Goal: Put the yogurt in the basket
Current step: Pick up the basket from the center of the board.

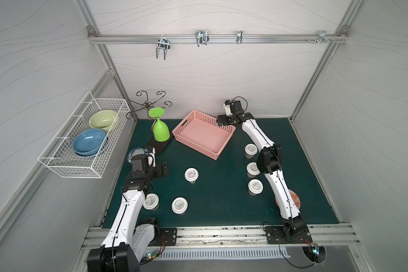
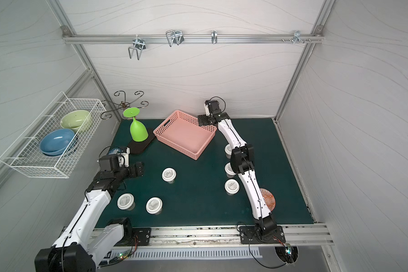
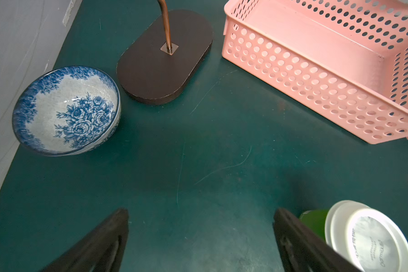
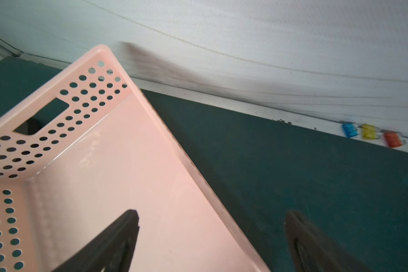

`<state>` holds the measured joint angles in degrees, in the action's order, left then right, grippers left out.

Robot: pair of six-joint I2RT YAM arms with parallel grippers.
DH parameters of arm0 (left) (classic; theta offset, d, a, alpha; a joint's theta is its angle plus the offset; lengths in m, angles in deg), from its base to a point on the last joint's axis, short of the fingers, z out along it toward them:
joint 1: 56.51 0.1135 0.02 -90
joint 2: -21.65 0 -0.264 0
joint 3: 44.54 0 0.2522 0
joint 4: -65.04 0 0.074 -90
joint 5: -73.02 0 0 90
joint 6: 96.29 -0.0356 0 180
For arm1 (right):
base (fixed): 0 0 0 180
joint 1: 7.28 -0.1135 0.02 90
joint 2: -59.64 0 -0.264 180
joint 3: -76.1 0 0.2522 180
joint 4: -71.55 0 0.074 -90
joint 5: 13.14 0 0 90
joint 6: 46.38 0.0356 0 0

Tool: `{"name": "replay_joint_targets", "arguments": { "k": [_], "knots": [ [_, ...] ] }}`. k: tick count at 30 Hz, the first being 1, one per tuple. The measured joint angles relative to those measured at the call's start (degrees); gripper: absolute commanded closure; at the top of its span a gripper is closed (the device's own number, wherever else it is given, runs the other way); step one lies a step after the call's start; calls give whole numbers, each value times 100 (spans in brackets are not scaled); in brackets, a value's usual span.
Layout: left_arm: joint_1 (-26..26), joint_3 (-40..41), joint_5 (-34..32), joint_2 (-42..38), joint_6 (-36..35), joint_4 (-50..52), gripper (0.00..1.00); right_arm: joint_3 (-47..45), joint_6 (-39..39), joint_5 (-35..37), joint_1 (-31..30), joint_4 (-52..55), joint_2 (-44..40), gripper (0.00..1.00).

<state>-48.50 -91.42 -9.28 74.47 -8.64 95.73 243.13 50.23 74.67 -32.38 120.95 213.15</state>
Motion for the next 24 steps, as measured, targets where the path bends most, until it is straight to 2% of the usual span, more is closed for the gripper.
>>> {"name": "replay_joint_targets", "arguments": {
  "k": [3, 10, 14, 17, 21, 24],
  "knots": [
    [20, 0, 4, 0, 4, -4, 1, -81, -61, -22, -33, 24, 2, 6],
    [20, 0, 7, -4, 22, -7, 1, -363, -459, 114, -146, 61, -63, 25],
    [20, 0, 7, -35, 24, -7, 1, -531, -605, 203, -175, 72, -155, 32],
    [20, 0, 7, -48, 26, -9, 1, -562, -726, 282, -177, 76, -166, 42],
    [20, 0, 7, -48, 46, -9, 1, -629, -841, 350, -142, 85, -186, 60],
    [24, 0, 7, -46, 59, -9, 1, -702, -857, 328, -85, 87, -219, 64]
  ]
}}
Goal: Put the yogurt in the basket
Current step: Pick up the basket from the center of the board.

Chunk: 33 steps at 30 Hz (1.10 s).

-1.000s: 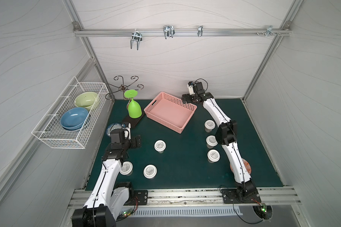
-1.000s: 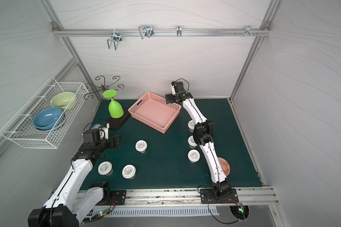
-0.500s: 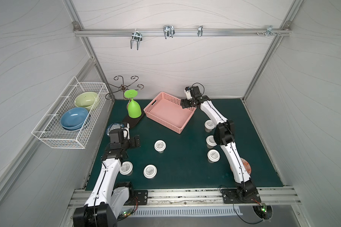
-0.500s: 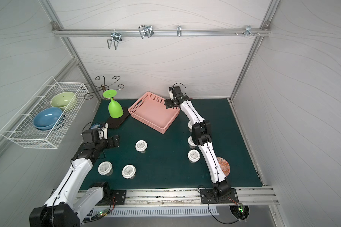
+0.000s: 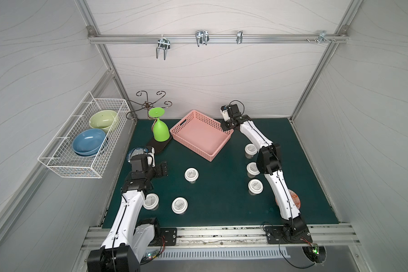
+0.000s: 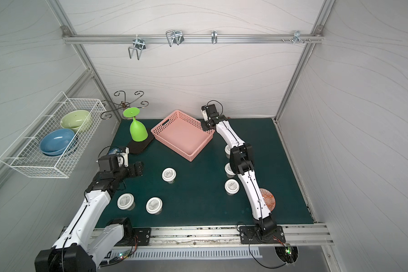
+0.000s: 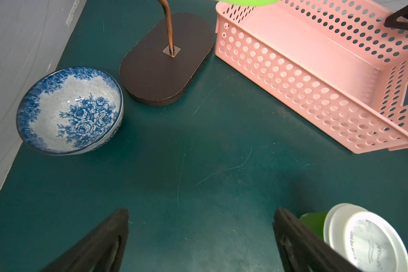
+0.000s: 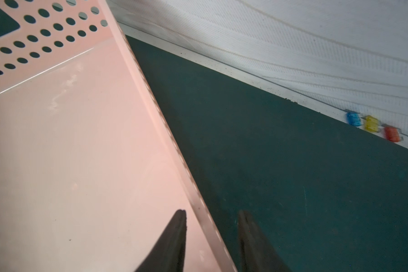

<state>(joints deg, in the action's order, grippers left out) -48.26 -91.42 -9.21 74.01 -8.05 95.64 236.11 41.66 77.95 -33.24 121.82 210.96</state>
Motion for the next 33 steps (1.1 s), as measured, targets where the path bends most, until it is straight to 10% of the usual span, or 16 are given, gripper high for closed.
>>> {"name": "replay_joint_targets", "arguments": {
  "k": [12, 33],
  "knots": [
    [59, 0, -2, 28, 4, -4, 1, -522, -323, -295, 42, 254, -378, 100],
    [-17, -306, 70, -127, 76, 319, 2, -2959, 251, 507, 76, 981, -3585, 100]
  ]
}}
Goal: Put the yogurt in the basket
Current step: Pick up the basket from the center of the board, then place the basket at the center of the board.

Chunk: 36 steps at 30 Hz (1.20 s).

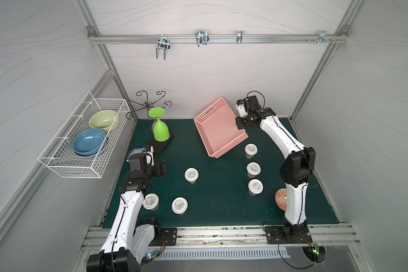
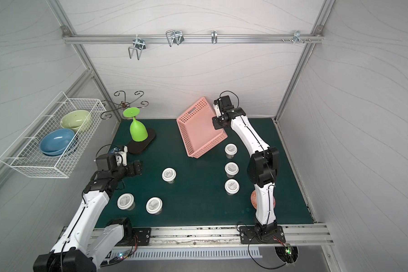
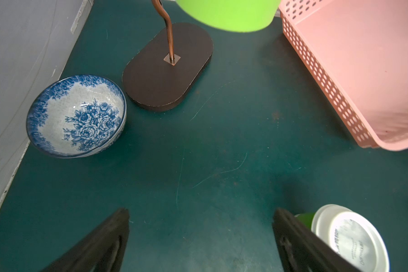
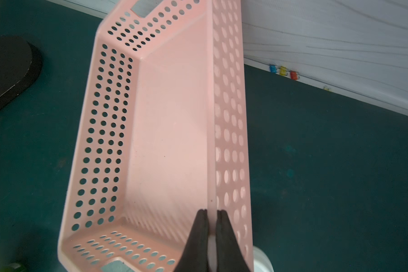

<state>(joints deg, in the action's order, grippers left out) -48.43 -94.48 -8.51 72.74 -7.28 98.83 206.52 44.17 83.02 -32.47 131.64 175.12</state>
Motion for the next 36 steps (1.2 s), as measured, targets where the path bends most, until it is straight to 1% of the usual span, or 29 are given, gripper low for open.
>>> {"name": "replay_joint_targets", "arguments": {
  "k": [6, 16, 20, 26, 31, 36],
  "knots": [
    [-42, -273, 122, 0, 57, 291, 3, -863, 413, 439, -431, 227, -986, 100],
    [-151, -323, 170, -28, 59, 595, 3, -2369, 1307, 809, -664, 267, -2627, 100],
    [-151, -323, 173, -39, 66, 592, 3, -2933, 1681, 999, -874, 232, -3150, 100],
    [-151, -323, 181, -48, 76, 595, 3, -3687, 2227, 1099, -1268, 162, -3512, 100],
    [-151, -323, 186, -48, 76, 595, 4, -4081, 2618, 1268, -1506, 70, -3593, 100],
    [-168, -323, 293, -46, 66, 608, 4, -4393, 2916, 1357, -1650, -52, -3856, 100]
  ]
}}
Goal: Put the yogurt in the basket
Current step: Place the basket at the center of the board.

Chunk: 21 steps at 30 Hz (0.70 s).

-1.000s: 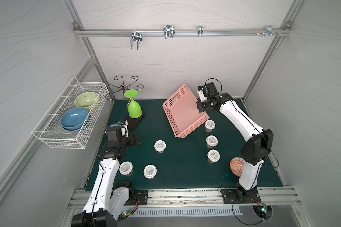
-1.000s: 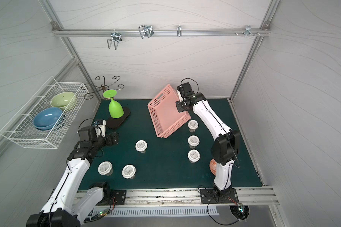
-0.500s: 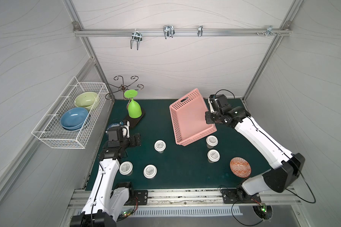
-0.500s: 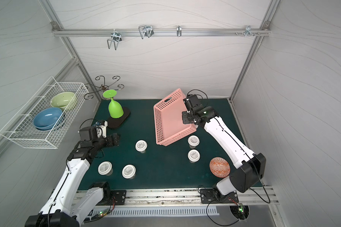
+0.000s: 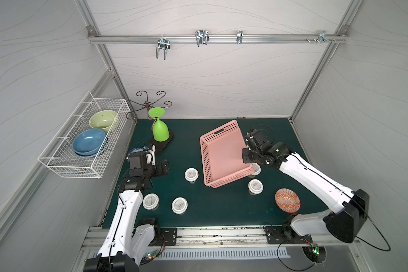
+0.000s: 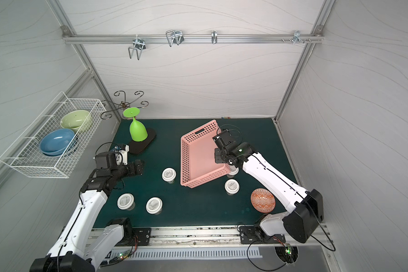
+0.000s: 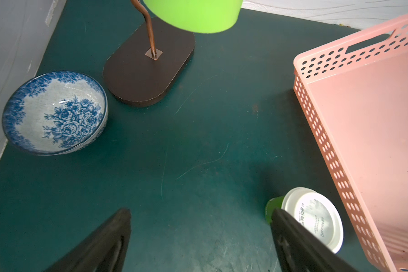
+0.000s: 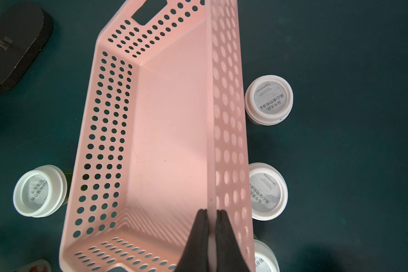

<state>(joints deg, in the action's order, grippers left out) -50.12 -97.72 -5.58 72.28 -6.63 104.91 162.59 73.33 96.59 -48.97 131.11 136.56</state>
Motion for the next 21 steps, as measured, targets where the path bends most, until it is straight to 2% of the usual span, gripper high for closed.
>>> {"name": "replay_joint_targets", "arguments": {
  "k": [5, 13, 21],
  "knots": [
    [-87, 0, 264, 31, -94, 2, 4, -280, 247, 76, -160, -61, -205, 100],
    [-391, 0, 1176, 177, -608, 17, 3, -647, 544, 103, -249, -101, -461, 100],
    [-977, 0, 1515, 905, -1043, 61, 1, -734, 592, 127, -256, -122, -546, 100]
  ]
}}
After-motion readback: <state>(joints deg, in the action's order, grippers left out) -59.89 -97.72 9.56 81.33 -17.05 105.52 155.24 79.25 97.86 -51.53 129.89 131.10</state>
